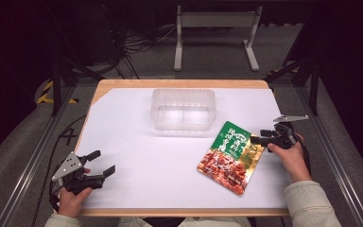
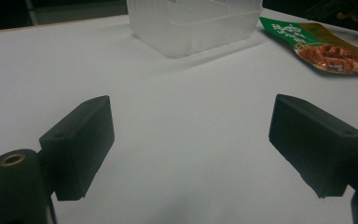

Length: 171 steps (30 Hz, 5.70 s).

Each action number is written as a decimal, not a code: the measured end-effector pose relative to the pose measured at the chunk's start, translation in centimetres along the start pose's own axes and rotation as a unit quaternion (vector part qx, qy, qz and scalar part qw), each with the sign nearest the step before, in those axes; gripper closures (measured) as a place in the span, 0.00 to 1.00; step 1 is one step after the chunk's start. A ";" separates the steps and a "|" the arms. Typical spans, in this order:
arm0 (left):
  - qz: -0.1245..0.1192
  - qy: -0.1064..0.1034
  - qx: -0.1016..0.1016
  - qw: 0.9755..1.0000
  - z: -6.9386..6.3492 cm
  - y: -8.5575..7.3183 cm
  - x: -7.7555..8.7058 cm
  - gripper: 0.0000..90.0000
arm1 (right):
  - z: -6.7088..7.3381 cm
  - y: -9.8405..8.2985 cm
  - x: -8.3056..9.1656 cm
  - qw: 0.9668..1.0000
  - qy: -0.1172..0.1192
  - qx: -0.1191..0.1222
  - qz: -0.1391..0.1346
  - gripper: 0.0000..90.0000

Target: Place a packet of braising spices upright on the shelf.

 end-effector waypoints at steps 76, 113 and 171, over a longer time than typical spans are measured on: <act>0.005 0.003 0.000 1.000 -0.1 0.0 -0.1 0.16 | 1.2 -1.8 -1.6 0.996 0.053 0.047 0.045 0.93; 0.002 0.002 0.001 1.000 0.0 0.0 -0.1 0.16 | 5.2 0.1 5.5 0.988 0.116 0.060 -0.083 1.00; -0.002 0.000 0.002 1.000 0.0 0.0 0.0 0.16 | 13.3 6.7 14.3 0.970 0.062 0.183 -0.148 1.00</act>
Point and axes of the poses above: each handheld gripper's, and its own axes: x roughly backward along the jaws, y roughly out of its top, z roughly to its left, the point moved 5 cm from there along -x, roughly forward along the jaws, and after that the axes turned 14 degrees about z, right-handed, at the moved point
